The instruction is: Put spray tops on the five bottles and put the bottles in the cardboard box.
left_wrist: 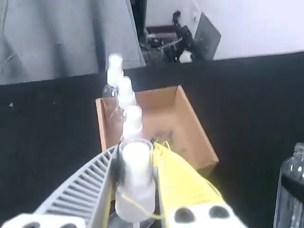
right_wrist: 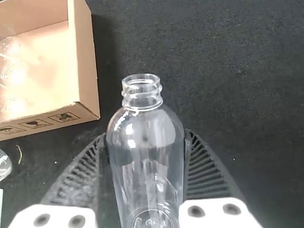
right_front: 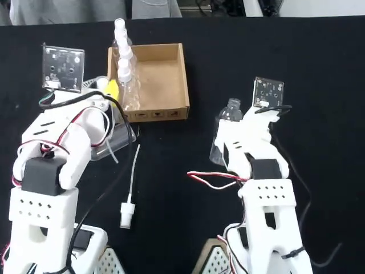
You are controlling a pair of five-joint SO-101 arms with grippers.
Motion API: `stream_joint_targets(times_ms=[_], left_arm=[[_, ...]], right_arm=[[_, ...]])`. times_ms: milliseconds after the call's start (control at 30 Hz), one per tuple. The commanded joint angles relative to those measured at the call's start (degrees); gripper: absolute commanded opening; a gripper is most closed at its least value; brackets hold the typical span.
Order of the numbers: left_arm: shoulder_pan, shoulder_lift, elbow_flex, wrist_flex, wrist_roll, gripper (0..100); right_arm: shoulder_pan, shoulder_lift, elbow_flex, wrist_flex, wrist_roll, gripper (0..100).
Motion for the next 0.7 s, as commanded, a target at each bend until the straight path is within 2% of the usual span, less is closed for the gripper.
stream_joint_targets(times_ms=[0, 133, 400, 667], left_arm=[[0.66, -1.41, -3.65, -1.76, 3.52, 3], [0.31, -1.41, -3.03, -1.32, 8.00, 3], [0.22, -1.49, 3.30, -3.43, 9.85, 3], [-7.25, -1.49, 4.18, -3.52, 17.67, 3]], right_arm=[[-1.05, -2.51, -0.75, 0.26, 2.55, 5.7], [-1.05, -2.51, -0.66, 0.26, 2.81, 5.7], [-3.78, -4.79, 0.22, 1.32, 4.22, 5.7], [-7.47, -19.12, 7.34, 1.32, 7.03, 5.7]])
